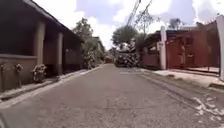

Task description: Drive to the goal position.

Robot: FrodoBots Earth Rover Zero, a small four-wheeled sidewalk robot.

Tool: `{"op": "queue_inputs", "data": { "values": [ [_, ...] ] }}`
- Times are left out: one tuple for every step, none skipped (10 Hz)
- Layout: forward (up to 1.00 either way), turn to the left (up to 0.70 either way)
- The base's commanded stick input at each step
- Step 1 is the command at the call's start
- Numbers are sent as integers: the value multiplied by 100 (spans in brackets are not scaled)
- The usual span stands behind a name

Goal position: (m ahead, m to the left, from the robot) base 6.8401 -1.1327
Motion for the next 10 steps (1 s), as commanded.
{"op": "queue_inputs", "data": {
  "values": [
    [100,0],
    [100,0],
    [100,0],
    [100,0],
    [100,0],
    [100,0],
    [100,0],
    [100,0],
    [100,0],
    [100,0]
  ]
}}
